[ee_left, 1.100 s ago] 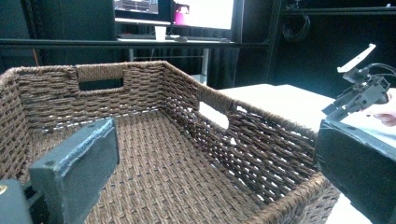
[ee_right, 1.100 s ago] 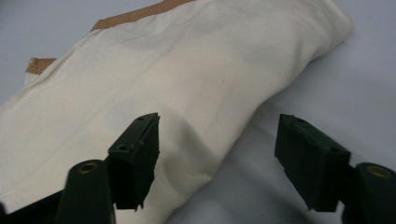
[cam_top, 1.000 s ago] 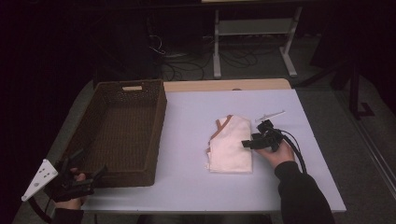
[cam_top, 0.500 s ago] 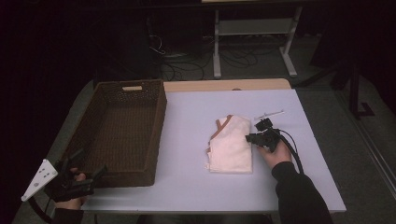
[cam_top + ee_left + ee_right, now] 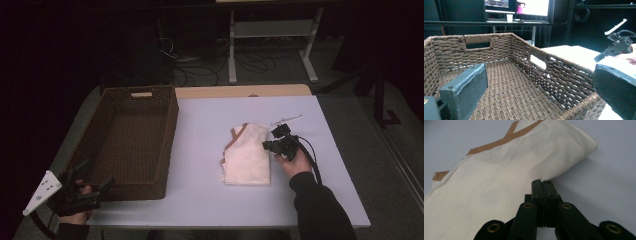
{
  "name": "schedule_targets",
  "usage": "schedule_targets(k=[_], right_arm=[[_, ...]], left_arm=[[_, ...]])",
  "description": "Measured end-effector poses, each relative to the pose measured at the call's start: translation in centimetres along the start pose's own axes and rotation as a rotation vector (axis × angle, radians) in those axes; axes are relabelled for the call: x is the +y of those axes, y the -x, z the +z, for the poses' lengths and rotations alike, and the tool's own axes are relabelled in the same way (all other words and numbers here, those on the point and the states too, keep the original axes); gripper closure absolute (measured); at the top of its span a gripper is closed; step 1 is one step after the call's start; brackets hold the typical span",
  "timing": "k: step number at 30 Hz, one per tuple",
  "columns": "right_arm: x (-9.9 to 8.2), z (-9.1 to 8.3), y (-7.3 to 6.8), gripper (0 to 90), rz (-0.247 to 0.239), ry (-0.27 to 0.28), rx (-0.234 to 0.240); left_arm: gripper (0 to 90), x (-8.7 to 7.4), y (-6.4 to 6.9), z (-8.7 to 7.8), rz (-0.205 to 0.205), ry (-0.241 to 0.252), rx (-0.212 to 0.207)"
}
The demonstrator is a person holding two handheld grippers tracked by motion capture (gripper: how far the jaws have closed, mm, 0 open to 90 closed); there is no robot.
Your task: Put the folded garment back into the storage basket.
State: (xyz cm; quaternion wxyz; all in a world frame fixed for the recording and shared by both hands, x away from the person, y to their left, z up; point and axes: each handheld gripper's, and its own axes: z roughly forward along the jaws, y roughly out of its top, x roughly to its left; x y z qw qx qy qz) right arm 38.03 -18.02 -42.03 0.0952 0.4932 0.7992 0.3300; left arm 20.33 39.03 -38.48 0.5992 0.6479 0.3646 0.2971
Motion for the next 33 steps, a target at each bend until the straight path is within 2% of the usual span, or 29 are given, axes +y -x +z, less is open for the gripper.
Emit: schedule_targets(k=[3,9,19,33], right_arm=[[0.4,-0.7,-0.1,87.9,0.004,0.021,0.007],[1.7,-2.0,-0.8,87.9,-0.029,0.057,0.022],[3.6,-3.6,-1.6,87.9,-0.048,0.113,0.051],[4.9,-4.9,-2.0,87.9,-0.047,0.146,0.081]], left_arm=[[0.0,0.0,0.0,0.0,0.000,0.000,0.000],[0.0,0.0,0.0,0.0,0.000,0.001,0.000],[0.0,0.0,0.0,0.0,-0.001,0.002,-0.001],[0.0,0.0,0.0,0.0,-0.001,0.002,-0.001]])
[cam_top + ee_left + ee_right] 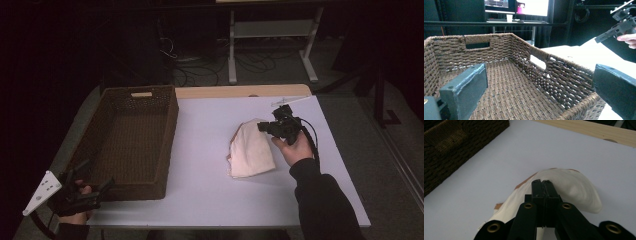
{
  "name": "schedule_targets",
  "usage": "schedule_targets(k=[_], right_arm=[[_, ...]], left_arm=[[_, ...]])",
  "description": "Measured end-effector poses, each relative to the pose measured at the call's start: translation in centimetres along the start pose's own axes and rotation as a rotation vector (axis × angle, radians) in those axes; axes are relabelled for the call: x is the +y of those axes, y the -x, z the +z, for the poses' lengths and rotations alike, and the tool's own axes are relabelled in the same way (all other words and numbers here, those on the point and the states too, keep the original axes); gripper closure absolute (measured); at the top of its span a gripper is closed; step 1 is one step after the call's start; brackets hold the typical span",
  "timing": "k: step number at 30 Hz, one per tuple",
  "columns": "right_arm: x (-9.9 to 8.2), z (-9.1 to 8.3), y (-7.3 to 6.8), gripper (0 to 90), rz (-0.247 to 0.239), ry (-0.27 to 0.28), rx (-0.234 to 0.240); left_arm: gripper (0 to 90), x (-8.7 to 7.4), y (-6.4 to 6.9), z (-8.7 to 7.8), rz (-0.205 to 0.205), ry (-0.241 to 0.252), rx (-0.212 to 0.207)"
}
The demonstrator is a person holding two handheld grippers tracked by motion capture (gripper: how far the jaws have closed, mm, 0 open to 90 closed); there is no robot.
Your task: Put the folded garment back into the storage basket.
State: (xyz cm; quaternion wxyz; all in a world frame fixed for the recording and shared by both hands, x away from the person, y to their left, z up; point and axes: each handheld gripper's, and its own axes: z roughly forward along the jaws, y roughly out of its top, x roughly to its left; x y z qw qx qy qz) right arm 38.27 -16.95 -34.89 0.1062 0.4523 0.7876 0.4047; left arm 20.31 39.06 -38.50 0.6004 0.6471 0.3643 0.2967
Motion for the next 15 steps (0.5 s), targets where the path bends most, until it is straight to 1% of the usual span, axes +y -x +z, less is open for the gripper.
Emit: schedule_targets(k=[8,10,13,15], right_arm=[[1.0,-0.4,-0.4,87.9,-0.024,0.003,0.000],[1.4,-0.5,-0.6,87.9,-0.026,0.011,-0.008],[1.6,-0.6,-0.7,87.9,-0.022,0.014,-0.006],[2.0,-0.7,-0.9,87.9,-0.030,0.016,-0.004]], left_arm=[[0.0,0.0,0.0,0.0,0.000,0.000,0.000],[0.0,0.0,0.0,0.0,-0.001,0.001,0.000],[0.0,0.0,0.0,0.0,-0.001,0.001,-0.001],[0.0,0.0,0.0,0.0,-0.001,0.000,-0.001]])
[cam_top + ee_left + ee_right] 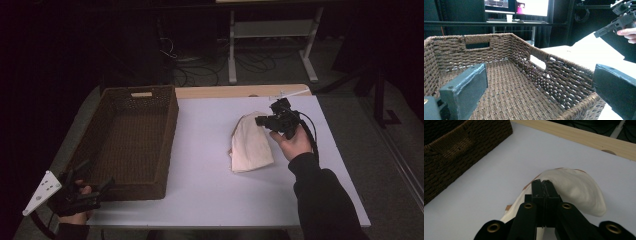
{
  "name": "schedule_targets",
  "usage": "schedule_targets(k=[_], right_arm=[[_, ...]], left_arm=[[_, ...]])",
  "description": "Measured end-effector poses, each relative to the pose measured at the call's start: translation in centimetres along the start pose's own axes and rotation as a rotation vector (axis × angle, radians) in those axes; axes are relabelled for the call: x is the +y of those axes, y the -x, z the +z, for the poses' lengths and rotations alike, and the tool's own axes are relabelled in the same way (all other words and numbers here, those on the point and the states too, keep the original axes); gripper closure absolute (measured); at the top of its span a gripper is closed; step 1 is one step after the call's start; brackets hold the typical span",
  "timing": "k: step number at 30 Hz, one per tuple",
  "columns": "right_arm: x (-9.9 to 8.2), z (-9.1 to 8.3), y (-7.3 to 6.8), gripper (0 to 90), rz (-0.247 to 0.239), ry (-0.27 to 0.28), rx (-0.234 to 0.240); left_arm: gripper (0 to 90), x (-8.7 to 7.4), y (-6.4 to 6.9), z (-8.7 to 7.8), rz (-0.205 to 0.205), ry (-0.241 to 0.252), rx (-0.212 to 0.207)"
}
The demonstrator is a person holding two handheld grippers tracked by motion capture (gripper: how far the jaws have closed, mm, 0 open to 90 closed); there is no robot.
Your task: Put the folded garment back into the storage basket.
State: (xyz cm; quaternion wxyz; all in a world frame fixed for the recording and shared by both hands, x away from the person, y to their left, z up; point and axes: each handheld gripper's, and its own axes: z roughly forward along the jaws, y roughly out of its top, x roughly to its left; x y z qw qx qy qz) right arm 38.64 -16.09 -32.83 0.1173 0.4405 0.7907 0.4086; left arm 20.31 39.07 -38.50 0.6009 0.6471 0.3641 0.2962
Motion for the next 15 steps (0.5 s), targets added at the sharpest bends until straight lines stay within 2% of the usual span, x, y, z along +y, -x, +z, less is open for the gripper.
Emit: schedule_targets(k=[4,15], right_arm=[[0.5,-0.2,-0.4,87.9,-0.027,0.013,0.012],[1.9,-0.5,-0.9,87.9,-0.038,0.024,0.021]], left_arm=[[0.0,0.0,0.0,0.0,-0.001,0.001,0.000],[0.0,0.0,0.0,0.0,0.000,0.000,0.000]])
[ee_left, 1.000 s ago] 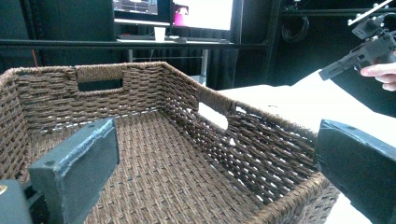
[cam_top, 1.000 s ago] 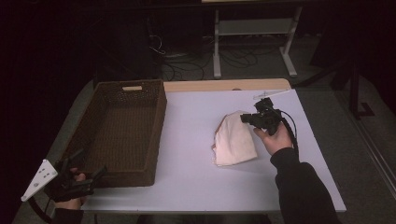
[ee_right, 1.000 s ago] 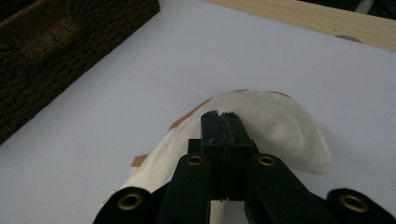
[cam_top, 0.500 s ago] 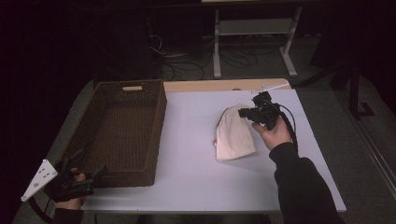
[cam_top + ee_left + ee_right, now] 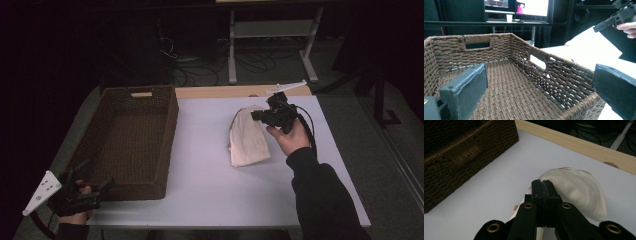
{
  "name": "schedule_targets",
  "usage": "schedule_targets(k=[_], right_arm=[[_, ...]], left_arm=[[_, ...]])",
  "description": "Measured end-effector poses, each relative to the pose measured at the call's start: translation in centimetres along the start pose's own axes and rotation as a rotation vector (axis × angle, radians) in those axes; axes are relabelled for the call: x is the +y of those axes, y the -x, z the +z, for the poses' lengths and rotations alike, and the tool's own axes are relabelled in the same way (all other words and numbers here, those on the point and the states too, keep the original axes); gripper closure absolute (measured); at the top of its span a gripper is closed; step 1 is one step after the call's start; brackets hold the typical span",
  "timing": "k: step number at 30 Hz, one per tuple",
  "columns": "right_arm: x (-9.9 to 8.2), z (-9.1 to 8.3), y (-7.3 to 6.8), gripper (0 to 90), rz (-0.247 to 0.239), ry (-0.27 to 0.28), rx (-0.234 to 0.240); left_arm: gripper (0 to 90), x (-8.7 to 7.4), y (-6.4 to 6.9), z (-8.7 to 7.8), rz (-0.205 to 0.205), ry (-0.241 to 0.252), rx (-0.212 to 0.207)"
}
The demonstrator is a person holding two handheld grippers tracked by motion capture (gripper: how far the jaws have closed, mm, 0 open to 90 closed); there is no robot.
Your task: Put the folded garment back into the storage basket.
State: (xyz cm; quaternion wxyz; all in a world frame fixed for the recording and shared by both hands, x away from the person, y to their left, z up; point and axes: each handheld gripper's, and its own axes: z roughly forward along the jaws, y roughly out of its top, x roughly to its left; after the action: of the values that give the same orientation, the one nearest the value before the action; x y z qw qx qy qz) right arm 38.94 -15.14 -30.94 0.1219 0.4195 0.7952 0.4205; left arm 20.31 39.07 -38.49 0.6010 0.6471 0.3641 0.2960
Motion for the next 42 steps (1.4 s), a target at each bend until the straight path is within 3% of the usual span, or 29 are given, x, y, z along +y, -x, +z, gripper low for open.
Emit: schedule_targets(k=[8,17,42], right_arm=[[1.5,-0.6,-0.6,87.8,-0.013,0.020,0.004],[3.9,-1.3,-2.3,87.9,-0.050,0.050,0.024],[7.6,-2.1,-4.6,87.9,-0.102,0.109,0.059]], left_arm=[[0.0,0.0,0.0,0.0,-0.002,0.001,-0.001],[0.0,0.0,0.0,0.0,-0.002,0.002,-0.001],[0.0,0.0,0.0,0.0,-0.004,0.003,-0.002]])
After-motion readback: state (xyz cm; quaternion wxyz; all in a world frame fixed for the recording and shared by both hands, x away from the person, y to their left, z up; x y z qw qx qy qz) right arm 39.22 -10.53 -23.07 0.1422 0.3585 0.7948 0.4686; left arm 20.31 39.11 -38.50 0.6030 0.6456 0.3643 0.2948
